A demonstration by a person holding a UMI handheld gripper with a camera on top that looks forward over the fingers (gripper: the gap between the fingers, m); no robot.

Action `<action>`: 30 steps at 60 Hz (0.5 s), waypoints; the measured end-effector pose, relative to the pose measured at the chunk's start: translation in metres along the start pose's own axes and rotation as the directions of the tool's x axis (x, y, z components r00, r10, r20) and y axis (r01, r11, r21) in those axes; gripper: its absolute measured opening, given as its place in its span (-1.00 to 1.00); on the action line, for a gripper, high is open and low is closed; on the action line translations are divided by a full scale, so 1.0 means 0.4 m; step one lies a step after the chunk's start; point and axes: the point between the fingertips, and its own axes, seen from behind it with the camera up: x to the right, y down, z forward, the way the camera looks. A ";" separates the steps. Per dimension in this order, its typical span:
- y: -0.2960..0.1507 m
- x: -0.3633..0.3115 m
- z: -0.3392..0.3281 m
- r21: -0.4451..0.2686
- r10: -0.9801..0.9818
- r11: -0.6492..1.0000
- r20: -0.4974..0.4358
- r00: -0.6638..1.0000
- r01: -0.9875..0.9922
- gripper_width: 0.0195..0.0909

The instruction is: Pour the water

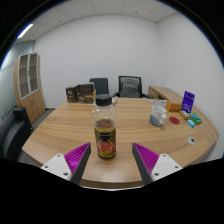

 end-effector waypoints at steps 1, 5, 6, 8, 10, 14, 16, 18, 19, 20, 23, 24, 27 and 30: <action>-0.003 -0.008 0.016 0.006 -0.002 1.000 0.000 1.000 0.002 0.85; -0.018 -0.027 0.082 0.034 -0.006 0.999 -0.007 1.000 0.007 0.85; -0.020 -0.027 0.098 0.039 -0.006 0.999 -0.012 1.000 0.006 0.85; -0.025 -0.030 0.129 0.047 -0.004 0.999 -0.016 1.000 0.004 0.85; -0.029 -0.034 0.156 0.057 0.001 0.998 -0.014 1.000 -0.001 0.85; -0.038 -0.040 0.204 0.080 0.011 0.997 -0.007 1.000 -0.010 0.74; -0.042 -0.044 0.225 0.091 0.009 0.996 -0.006 1.000 -0.008 0.61; -0.047 -0.045 0.243 0.104 0.005 0.995 -0.006 1.000 -0.004 0.43; -0.049 -0.045 0.262 0.110 0.002 0.994 -0.007 1.000 -0.002 0.32; -0.047 -0.046 0.259 0.116 0.000 0.993 -0.009 1.000 0.001 0.21; -0.052 -0.048 0.268 0.137 -0.003 0.991 -0.011 1.000 0.004 -0.06; -0.057 -0.049 0.268 0.149 -0.001 0.989 -0.010 1.000 0.003 -0.07; -0.058 -0.052 0.272 0.161 0.002 0.987 0.001 1.000 -0.002 -0.15; -0.061 -0.050 0.277 0.167 -0.002 0.986 0.004 1.000 0.001 -0.26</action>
